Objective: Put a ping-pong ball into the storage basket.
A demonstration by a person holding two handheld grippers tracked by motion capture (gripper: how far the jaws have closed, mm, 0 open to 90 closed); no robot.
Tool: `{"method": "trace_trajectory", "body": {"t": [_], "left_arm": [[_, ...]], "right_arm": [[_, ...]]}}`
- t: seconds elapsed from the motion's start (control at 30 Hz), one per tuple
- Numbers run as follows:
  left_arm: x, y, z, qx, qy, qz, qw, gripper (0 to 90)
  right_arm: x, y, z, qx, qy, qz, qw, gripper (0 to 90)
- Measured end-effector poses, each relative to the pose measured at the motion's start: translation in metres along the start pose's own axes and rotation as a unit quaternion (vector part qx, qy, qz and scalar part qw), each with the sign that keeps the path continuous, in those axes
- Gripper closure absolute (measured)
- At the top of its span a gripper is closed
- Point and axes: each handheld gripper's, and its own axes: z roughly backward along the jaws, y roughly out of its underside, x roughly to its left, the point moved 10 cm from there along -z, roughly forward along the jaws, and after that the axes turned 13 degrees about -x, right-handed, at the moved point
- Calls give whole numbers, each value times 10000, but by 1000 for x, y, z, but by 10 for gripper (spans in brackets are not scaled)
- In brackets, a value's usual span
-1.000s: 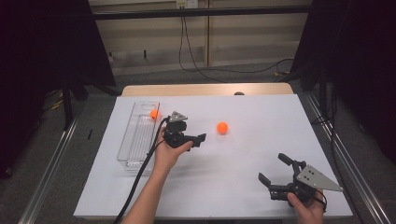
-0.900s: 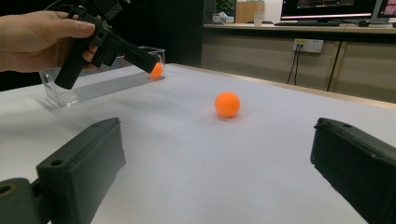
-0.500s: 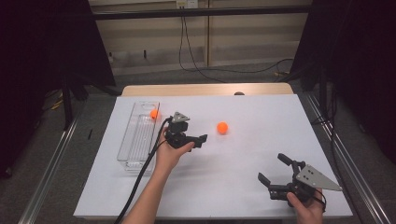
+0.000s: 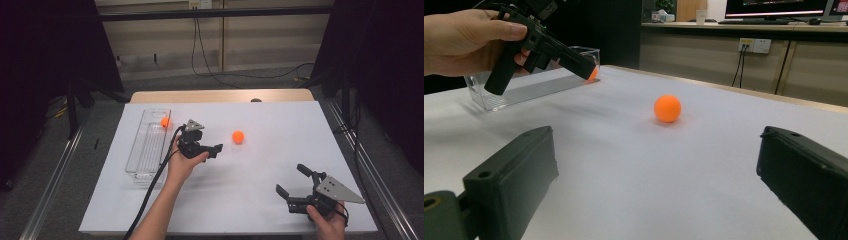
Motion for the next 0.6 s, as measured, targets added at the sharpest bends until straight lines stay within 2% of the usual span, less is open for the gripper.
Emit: {"method": "trace_trajectory", "body": {"t": [0.27, 0.6], "left_arm": [[-5, 1, -12, 15, 56, -27, 10000, 96], [-10, -5, -23, -93, 111, -86, 9999, 96]], "right_arm": [[-3, 0, -1, -6, 23, -25, 10000, 22], [-6, 0, -2, -18, 33, -42, 10000, 22]]}}
